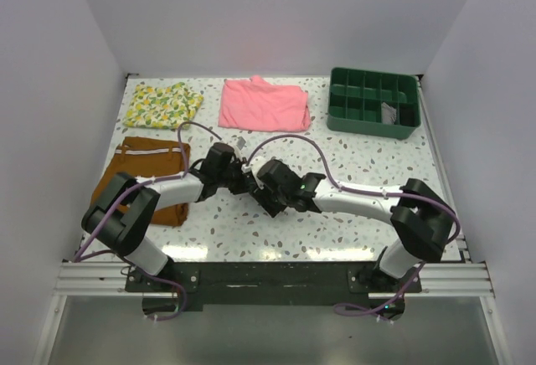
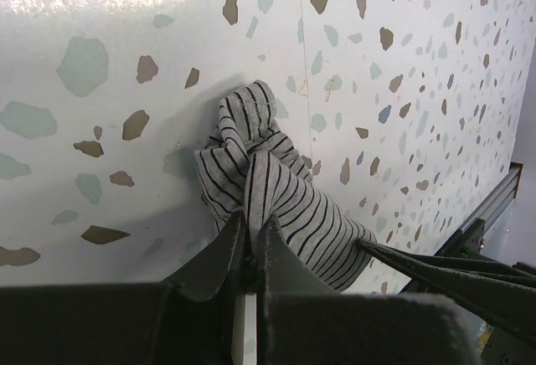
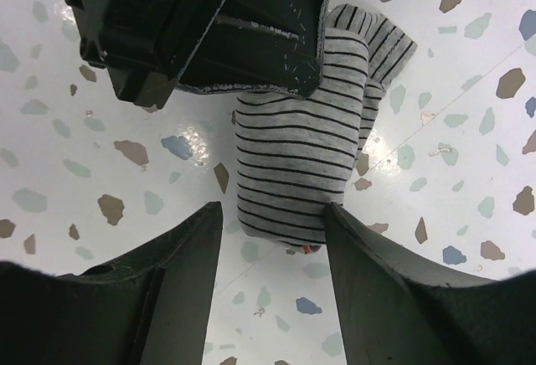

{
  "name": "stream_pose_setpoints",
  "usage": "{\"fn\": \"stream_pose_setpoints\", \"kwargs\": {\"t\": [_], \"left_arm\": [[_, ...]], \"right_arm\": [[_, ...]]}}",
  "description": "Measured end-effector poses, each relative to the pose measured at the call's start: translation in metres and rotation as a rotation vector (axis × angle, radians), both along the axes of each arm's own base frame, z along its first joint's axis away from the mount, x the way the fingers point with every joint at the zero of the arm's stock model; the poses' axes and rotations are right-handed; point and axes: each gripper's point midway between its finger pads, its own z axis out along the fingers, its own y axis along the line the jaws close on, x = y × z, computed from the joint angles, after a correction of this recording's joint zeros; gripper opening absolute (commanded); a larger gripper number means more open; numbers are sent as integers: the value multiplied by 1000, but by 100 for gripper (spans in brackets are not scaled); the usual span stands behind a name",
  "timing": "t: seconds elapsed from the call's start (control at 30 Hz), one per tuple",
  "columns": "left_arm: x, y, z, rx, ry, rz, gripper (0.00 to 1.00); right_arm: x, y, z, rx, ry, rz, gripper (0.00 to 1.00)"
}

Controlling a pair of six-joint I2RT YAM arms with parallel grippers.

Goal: Roll the underwear
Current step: Roll the underwear to the center of the board.

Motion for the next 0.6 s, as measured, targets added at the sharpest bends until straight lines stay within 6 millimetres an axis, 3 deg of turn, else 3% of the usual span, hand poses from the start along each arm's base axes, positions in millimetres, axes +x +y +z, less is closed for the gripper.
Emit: {"fn": "stream_pose_setpoints", "kwargs": {"t": [0.6], "left_arm": [[1, 0, 0, 2, 4, 1, 0]], "right_arm": [[5, 3, -33, -128, -61, 3, 55]]}}
